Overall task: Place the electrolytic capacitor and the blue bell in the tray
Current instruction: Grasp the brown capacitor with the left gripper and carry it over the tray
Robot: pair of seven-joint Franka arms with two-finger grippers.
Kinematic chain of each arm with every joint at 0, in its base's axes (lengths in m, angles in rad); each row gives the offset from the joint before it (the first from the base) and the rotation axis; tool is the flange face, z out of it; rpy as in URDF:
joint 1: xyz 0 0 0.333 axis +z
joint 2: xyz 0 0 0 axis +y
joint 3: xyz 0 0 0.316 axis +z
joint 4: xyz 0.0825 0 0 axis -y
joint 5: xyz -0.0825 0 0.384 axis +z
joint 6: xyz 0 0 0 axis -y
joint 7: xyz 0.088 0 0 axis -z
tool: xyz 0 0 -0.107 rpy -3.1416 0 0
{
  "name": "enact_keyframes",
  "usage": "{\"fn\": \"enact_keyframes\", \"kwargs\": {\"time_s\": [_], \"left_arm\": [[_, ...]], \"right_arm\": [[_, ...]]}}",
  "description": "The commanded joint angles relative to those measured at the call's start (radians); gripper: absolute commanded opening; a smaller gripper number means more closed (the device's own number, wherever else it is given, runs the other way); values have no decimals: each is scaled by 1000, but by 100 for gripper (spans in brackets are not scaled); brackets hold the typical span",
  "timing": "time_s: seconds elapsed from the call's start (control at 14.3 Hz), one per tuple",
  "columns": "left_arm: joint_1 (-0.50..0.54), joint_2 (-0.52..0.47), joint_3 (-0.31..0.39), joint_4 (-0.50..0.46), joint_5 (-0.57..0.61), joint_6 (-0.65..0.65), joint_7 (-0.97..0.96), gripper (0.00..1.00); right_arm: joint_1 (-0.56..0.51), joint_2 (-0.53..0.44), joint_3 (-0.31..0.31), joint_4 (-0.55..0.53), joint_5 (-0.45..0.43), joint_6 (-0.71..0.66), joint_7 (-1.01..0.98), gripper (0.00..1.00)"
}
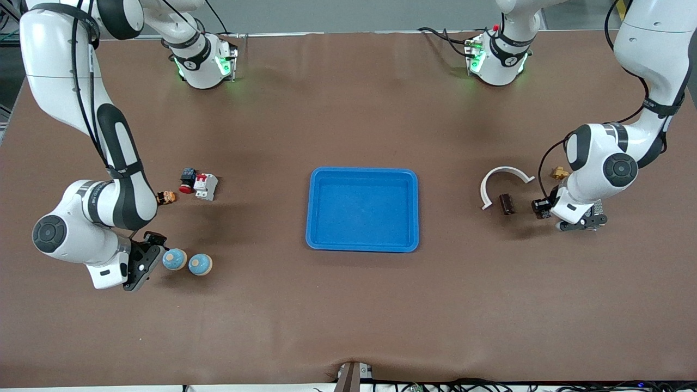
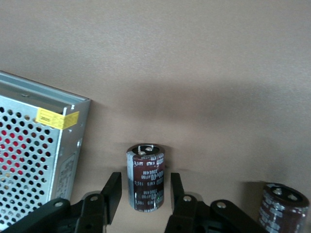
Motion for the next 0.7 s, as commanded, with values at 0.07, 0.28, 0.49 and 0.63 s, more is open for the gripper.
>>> {"fn": "enact_keyframes", "kwargs": {"time_s": [0.07,0.28,0.49,0.63], "left_arm": [[6,10,-3,18,34,5,-38,0],[4,7,-4,18,34,4,-52,0],[1,-40,-12,21,34,-9,-52,0],[-5,-88,-39,30,34,-48,-55,0]], "right_arm": [[0,11,4,11,29,-1,-30,100],[3,11,6,-1,31,1,-30,100],[5,11,6,-9,36,1,-28,100],[5,11,6,-12,39,1,-28,100]]}}
